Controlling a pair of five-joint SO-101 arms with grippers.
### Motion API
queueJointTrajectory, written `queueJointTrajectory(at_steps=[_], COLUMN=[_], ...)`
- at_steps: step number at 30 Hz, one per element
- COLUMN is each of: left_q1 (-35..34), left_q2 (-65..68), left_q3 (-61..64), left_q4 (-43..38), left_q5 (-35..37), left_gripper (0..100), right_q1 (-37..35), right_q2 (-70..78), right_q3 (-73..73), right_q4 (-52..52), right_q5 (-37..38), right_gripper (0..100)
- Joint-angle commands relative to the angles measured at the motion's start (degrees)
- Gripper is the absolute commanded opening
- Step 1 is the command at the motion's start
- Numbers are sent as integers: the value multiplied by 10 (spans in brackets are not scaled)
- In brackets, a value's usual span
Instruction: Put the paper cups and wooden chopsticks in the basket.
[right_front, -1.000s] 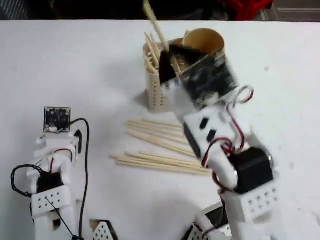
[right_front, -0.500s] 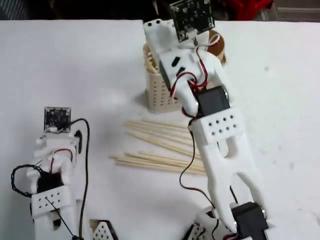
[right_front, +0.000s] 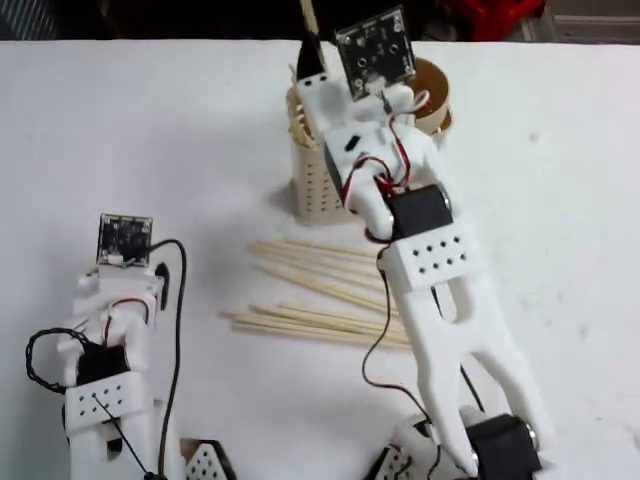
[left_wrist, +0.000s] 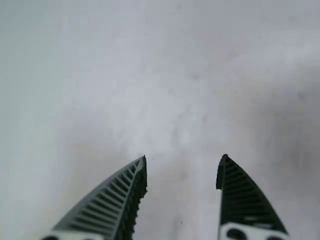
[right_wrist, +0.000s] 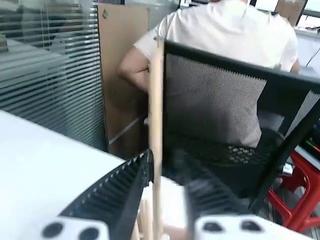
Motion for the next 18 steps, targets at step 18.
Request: queueJointTrajectory(at_steps=[18], left_q1=[8], left_q2=[-7], left_q3=[-2], left_q4=[-14], left_q5=[-5], left_gripper=[234], right_q1=[-62], right_q2=[-264], right_q3=[200], right_q4=[471], right_q5=[162], right_gripper=[137])
